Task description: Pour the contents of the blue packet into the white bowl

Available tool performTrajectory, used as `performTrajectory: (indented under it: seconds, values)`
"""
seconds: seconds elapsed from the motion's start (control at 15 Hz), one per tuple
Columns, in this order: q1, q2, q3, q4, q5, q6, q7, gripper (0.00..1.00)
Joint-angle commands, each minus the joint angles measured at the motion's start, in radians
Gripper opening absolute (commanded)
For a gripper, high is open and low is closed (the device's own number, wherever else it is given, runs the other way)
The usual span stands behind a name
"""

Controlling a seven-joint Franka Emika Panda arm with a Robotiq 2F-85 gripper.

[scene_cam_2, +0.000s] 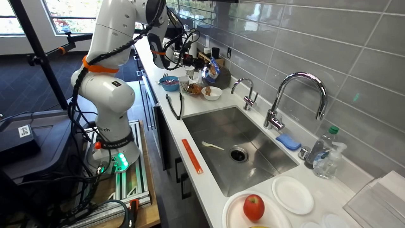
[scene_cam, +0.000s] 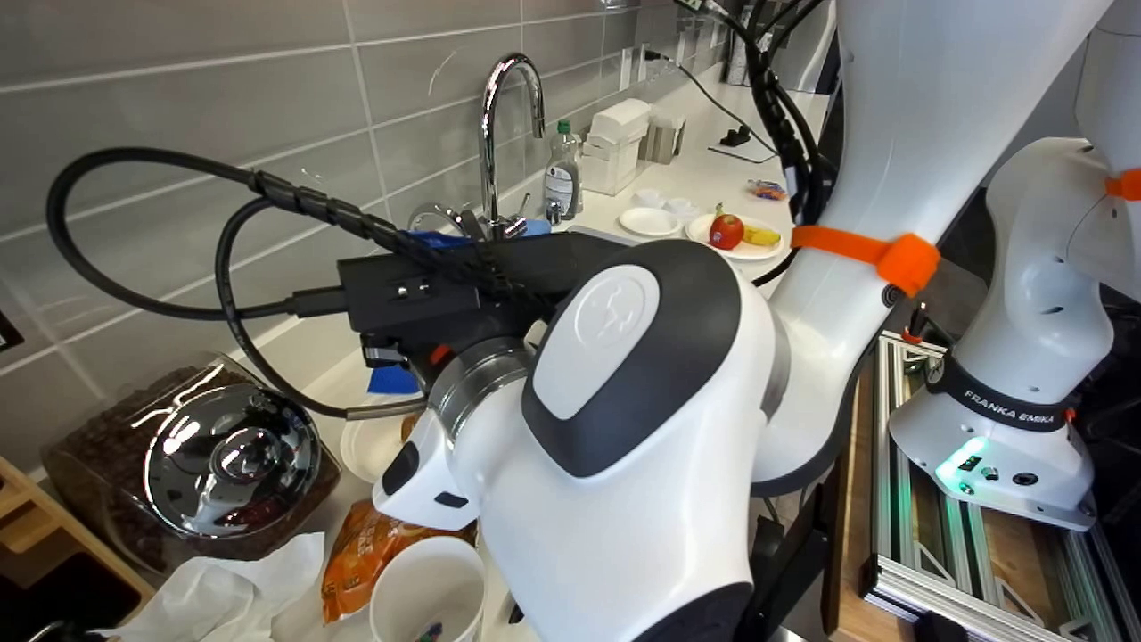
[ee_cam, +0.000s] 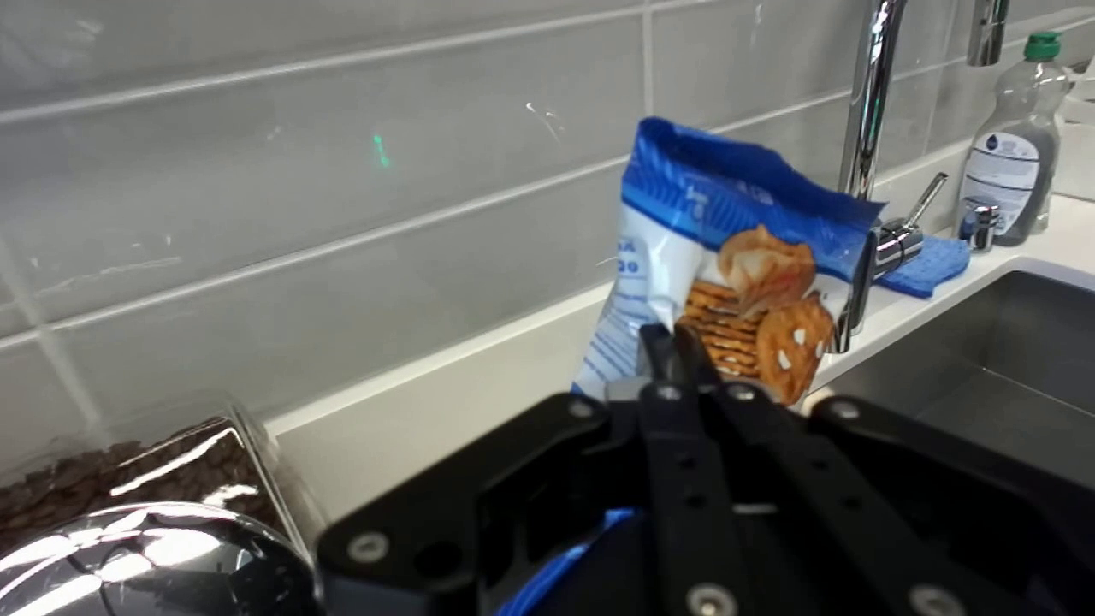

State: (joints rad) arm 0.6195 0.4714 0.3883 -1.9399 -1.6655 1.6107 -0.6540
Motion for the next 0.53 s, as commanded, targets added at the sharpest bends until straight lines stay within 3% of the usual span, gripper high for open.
performTrajectory:
  seconds: [0.0,0.47]
  values:
    - [0.002,-0.003,0.0,-0.007,0.002,-0.015,-0.008,0.0]
    - [-0.014,-0.016,0.008,-0.011,0.013,0.032,0.007,0.0]
